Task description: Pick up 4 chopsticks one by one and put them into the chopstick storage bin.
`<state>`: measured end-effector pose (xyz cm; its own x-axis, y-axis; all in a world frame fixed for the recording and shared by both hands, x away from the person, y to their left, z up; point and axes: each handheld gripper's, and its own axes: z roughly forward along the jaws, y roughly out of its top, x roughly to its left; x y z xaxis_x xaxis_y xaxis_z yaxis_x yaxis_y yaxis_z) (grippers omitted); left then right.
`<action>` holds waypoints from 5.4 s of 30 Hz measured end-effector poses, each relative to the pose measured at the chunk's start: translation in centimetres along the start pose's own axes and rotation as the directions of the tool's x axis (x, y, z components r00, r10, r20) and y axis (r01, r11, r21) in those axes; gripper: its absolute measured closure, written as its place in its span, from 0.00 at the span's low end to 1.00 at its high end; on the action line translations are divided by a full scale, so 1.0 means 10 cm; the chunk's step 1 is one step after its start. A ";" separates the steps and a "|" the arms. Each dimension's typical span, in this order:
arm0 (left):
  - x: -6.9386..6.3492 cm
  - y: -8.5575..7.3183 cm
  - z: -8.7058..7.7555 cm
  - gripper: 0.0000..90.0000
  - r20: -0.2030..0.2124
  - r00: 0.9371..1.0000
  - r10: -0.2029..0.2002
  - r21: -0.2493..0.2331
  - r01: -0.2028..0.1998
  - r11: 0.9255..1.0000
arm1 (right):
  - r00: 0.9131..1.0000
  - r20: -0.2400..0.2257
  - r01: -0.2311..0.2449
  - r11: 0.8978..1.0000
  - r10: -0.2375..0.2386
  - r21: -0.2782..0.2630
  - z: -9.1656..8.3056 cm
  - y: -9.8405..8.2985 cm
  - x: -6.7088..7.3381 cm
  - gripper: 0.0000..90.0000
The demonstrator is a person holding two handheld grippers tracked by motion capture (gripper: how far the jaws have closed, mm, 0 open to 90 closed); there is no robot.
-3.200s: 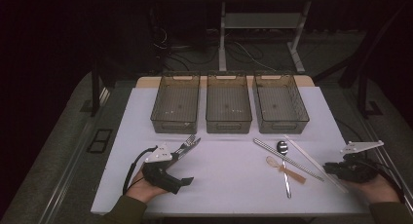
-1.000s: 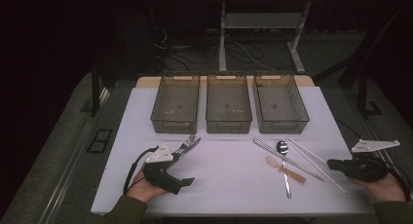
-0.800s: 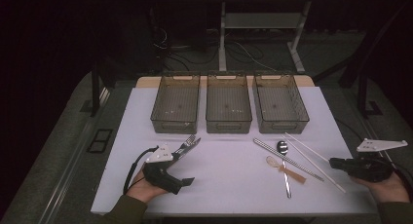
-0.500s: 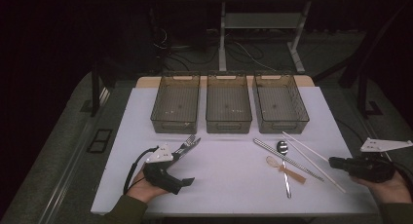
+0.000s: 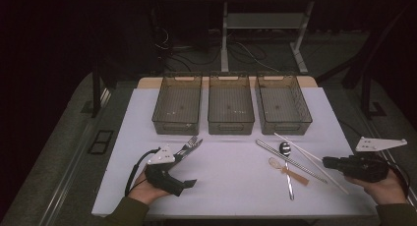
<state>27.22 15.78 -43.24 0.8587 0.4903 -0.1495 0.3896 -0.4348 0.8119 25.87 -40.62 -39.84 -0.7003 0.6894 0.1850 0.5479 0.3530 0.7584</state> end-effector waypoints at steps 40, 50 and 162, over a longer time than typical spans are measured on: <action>0.02 -0.05 0.00 0.00 0.006 1.000 -0.013 -0.027 0.013 1.000 | 0.992 -0.071 0.096 0.994 -0.100 -0.059 0.65 0.75 0.42 0.94; 0.03 -0.05 -0.01 0.00 0.001 1.000 -0.010 -0.027 0.011 1.000 | 0.991 -0.067 0.109 0.992 -0.113 -0.066 0.85 0.99 0.49 0.94; 0.02 -0.04 -0.01 0.00 0.015 1.000 0.002 -0.034 -0.001 0.999 | 0.999 0.031 0.037 0.999 -0.038 0.031 3.18 2.94 1.17 0.63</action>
<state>27.20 16.13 -43.50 0.8644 0.4778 -0.1565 0.3766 -0.4092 0.8311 48.28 -2.08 -35.24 -0.7064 0.6946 0.1362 0.5353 0.3983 0.7449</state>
